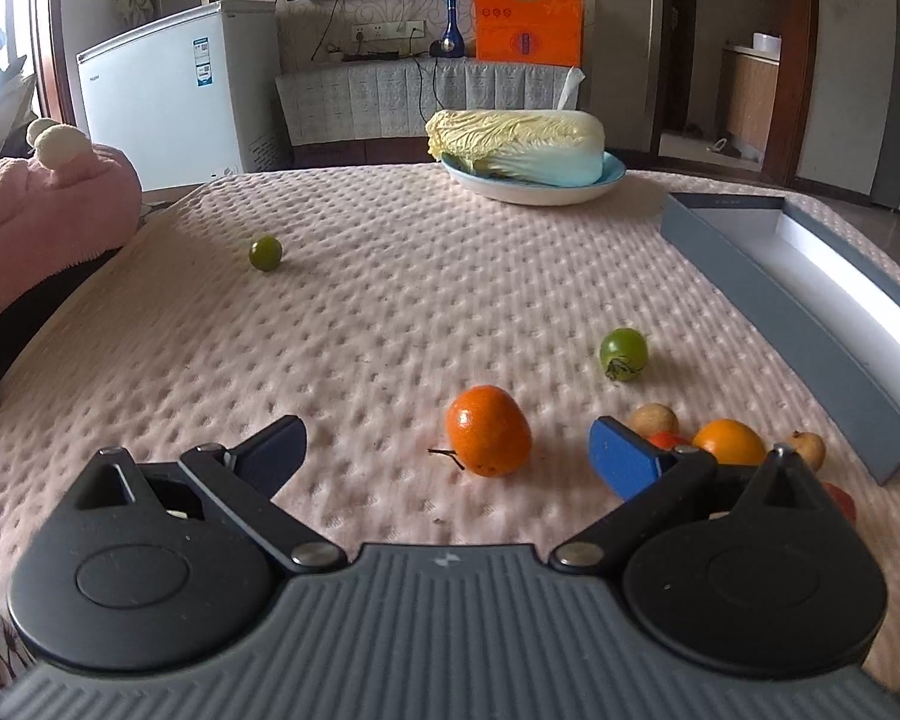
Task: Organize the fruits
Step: 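Move both tools toward the scattered fruits beside the grey box, then close the left tool on the yellow-orange tomato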
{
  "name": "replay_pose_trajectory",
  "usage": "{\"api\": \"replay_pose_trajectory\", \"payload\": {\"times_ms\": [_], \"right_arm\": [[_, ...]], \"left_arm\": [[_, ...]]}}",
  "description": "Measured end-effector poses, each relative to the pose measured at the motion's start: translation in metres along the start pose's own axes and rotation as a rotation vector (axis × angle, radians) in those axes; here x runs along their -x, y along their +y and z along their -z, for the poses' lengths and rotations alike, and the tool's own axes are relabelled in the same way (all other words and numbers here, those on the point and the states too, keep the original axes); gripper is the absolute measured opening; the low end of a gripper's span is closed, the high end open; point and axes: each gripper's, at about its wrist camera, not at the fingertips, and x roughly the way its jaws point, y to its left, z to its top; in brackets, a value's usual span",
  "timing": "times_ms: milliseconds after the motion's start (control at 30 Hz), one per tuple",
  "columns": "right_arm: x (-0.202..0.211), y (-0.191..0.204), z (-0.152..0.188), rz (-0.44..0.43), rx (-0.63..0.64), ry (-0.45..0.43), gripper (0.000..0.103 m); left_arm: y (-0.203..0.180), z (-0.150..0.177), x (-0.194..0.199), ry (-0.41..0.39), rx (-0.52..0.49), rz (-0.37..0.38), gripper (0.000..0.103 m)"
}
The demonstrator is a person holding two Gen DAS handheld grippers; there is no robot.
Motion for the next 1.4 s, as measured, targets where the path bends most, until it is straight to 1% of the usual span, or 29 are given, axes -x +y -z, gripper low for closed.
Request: {"api": "replay_pose_trajectory", "payload": {"times_ms": [100,133,167,200,233,267,333,400,533,567,633,667,700,767,800,933,1067,1133,1267,1400], "right_arm": [[0.061,0.04,0.018,-0.223,0.007,-0.043,0.09],[0.075,0.053,0.029,-0.292,0.01,-0.038,0.09],[0.083,0.066,0.039,-0.339,0.031,-0.018,0.089],[0.09,0.078,0.049,-0.362,0.064,-0.002,0.087],[0.093,0.089,0.058,-0.371,0.107,0.013,0.073],[0.096,0.097,0.062,-0.374,0.143,0.024,0.064],[0.096,0.108,0.068,-0.414,0.176,0.038,0.059],[0.098,0.12,0.076,-0.449,0.193,0.056,0.059],[0.103,0.15,0.089,-0.53,0.282,0.074,0.059],[0.104,0.157,0.091,-0.544,0.31,0.076,0.058],[0.102,0.172,0.095,-0.583,0.336,0.09,0.058],[0.099,0.178,0.097,-0.595,0.35,0.1,0.057],[0.097,0.186,0.099,-0.601,0.368,0.107,0.055],[0.093,0.196,0.101,-0.585,0.401,0.12,0.047],[0.091,0.197,0.101,-0.574,0.399,0.127,0.046],[0.083,0.2,0.1,-0.581,0.358,0.14,0.045],[0.08,0.211,0.107,-0.603,0.387,0.157,0.045],[0.079,0.212,0.108,-0.605,0.39,0.157,0.045],[0.078,0.211,0.106,-0.633,0.369,0.168,0.037],[0.078,0.212,0.107,-0.636,0.369,0.168,0.037]], "left_arm": [[-0.003,0.006,0.028,-0.027,0.03,0.059,0.102],[-0.006,0.01,0.036,-0.032,0.026,0.066,0.102],[-0.009,0.014,0.045,-0.042,0.013,0.059,0.102],[-0.012,0.019,0.053,-0.051,0.006,0.048,0.102],[-0.015,0.025,0.061,-0.051,0.005,0.051,0.102],[-0.017,0.031,0.068,-0.043,-0.005,0.074,0.102],[-0.022,0.04,0.076,-0.044,-0.047,0.083,0.102],[-0.027,0.048,0.082,-0.046,-0.096,0.085,0.102],[-0.028,0.056,0.086,-0.032,-0.13,0.103,0.102],[-0.028,0.057,0.086,-0.03,-0.133,0.105,0.101],[-0.025,0.055,0.085,-0.021,-0.12,0.121,0.096],[-0.023,0.053,0.082,-0.011,-0.113,0.137,0.09],[-0.023,0.052,0.081,-0.003,-0.109,0.149,0.087],[-0.024,0.051,0.077,0.007,-0.114,0.162,0.086],[-0.025,0.051,0.077,0.008,-0.119,0.167,0.086],[-0.028,0.051,0.074,0.009,-0.134,0.194,0.084],[-0.031,0.051,0.068,0.035,-0.136,0.246,0.074],[-0.034,0.051,0.066,0.04,-0.148,0.256,0.072],[-0.035,0.051,0.062,0.049,-0.145,0.272,0.069],[-0.034,0.049,0.058,0.064,-0.132,0.29,0.065]]}}
